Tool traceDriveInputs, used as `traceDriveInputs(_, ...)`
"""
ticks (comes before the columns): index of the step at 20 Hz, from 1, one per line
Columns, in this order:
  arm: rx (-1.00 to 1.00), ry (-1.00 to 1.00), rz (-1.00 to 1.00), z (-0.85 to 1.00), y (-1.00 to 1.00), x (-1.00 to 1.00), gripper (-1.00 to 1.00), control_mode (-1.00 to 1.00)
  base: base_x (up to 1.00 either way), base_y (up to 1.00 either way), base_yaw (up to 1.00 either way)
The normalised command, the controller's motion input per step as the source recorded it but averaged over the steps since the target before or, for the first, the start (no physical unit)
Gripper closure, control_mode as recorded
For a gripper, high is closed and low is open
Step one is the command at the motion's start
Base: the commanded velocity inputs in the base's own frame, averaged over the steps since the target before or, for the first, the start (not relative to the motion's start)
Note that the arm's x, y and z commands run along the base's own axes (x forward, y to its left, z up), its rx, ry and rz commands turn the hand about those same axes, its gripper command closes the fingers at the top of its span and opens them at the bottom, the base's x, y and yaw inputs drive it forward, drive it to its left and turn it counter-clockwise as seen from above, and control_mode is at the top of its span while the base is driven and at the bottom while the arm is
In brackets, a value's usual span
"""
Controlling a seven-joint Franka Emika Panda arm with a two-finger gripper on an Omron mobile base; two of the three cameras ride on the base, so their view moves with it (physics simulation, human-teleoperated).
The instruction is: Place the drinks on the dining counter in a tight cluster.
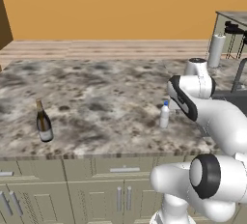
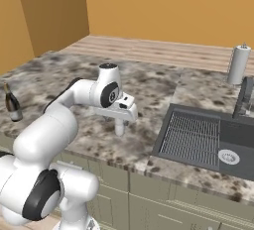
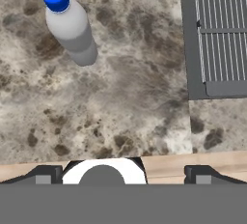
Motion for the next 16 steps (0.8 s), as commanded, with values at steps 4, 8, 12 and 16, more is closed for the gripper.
traceDriveInputs(4,0.0,0.0,0.0,0.0,0.0,0.0,-1.0,1.0,-0.02,0.0,0.0)
traceDriveInputs(8,0.0,0.0,0.0,0.0,0.0,0.0,-1.0,1.0,-0.05,0.0,0.0)
traceDriveInputs(12,0.0,0.0,0.0,0.0,0.0,0.0,-1.0,1.0,-0.11,0.0,0.0)
traceDriveInputs(16,0.0,0.02,0.0,-0.02,0.01,-0.05,-1.0,-1.0,-0.11,0.0,0.0)
